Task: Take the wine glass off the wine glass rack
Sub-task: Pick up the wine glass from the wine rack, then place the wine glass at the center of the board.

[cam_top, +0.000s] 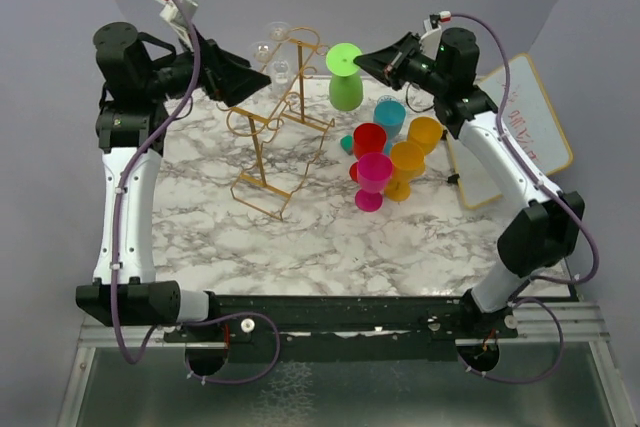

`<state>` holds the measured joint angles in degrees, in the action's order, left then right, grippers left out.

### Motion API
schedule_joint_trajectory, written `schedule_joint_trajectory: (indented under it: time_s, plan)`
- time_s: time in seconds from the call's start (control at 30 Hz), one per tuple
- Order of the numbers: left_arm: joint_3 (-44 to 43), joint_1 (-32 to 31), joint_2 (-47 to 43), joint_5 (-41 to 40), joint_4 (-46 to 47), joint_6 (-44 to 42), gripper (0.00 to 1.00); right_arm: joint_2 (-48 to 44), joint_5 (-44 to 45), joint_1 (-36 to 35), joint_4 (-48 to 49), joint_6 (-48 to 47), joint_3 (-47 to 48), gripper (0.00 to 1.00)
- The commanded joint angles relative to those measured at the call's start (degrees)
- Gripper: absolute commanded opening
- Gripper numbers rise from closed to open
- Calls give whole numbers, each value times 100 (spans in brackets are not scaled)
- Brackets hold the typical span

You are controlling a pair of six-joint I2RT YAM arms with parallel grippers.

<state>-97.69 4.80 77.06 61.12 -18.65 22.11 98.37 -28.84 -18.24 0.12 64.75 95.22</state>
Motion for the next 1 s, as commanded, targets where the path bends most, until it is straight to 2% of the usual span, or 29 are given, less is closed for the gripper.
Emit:
schedule_joint_trajectory:
  time_s: [0.0,0.1,0.17,0.37,0.43,0.6,0.9,0.97]
  plan:
    - [-302,-1178,233,-443,209,177,98,-957,421,41,-555,-642,-521,1]
    - [-367,-1650,371,-919,204,164,97,-1430,290,41,-405,-970,-890,0]
    - [-340,-1905,424,-1190,204,194,91,-1726,52,40,-171,-1373,-1135,0]
    - [-308,-2506,518,-1283,250,434,89,-2387,-1591,40,-195,-2927,-1493,0]
    - [-150,-2735,464,-1506,316,472,86,-2581,-2141,40,-102,-3053,-1712,0]
    - [209,-3086,392,-1474,424,416,76,-3034,-2636,40,143,-3189,-2092,1]
    - [457,-3516,363,-1025,495,188,57,-2987,-2891,40,51,-3294,-2073,1]
    - [563,-3534,291,-1059,494,136,49,-3005,-2878,40,48,-3297,-2099,1]
